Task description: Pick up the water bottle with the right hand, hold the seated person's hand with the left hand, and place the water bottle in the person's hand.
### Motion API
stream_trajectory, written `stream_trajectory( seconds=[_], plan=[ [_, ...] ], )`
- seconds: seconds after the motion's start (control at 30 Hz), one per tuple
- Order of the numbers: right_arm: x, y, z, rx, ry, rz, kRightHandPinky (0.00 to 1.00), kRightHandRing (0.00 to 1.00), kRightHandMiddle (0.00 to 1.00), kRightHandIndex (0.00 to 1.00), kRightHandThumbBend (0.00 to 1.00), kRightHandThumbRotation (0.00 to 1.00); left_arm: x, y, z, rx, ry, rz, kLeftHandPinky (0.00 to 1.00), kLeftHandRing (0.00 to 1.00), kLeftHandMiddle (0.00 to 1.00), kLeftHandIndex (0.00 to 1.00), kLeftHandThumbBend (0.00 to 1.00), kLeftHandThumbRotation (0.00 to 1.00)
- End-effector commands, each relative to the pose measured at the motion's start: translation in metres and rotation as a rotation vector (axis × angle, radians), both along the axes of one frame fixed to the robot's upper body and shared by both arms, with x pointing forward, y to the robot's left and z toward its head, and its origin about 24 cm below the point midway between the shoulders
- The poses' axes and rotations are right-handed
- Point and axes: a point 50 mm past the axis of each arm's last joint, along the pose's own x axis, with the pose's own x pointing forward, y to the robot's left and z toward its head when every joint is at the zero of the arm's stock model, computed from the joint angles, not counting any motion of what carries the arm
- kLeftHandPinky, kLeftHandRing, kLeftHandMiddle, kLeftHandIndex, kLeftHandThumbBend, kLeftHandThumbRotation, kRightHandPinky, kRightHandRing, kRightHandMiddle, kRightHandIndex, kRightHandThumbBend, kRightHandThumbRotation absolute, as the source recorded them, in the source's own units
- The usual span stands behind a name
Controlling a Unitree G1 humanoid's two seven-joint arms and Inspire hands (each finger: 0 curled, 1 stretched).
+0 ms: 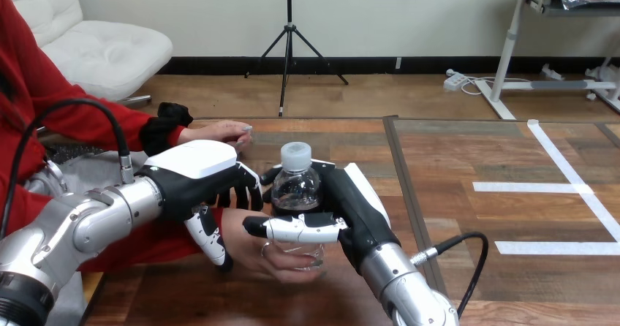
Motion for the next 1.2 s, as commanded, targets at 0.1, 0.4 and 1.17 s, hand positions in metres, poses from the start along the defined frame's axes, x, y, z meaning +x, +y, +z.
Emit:
stream_trajectory(
  seconds=[0.1, 0.4, 1.17],
  plan=[
    [0.000, 0.016, 0.023, -0.004, -0.067, 0.105, 0.68, 0.70, 0.68, 0.80, 1.00, 0.49, 0.015, -0.017, 0.053, -0.058, -0.255, -0.063, 0.77, 0.81, 0.85, 0.87, 0.94, 0.23],
    [-0.004, 0.014, 0.020, -0.038, -0.082, 0.110, 0.72, 0.76, 0.76, 0.87, 1.00, 0.62, 0.010, -0.015, 0.054, -0.057, -0.266, -0.043, 0.85, 0.89, 0.91, 0.93, 0.96, 0.25],
    [-0.006, 0.001, 0.013, -0.047, -0.093, 0.084, 0.85, 0.91, 0.94, 1.00, 1.00, 0.79, -0.008, -0.009, 0.039, -0.128, -0.306, -0.004, 0.89, 0.99, 1.00, 1.00, 1.00, 0.37]
  ],
)
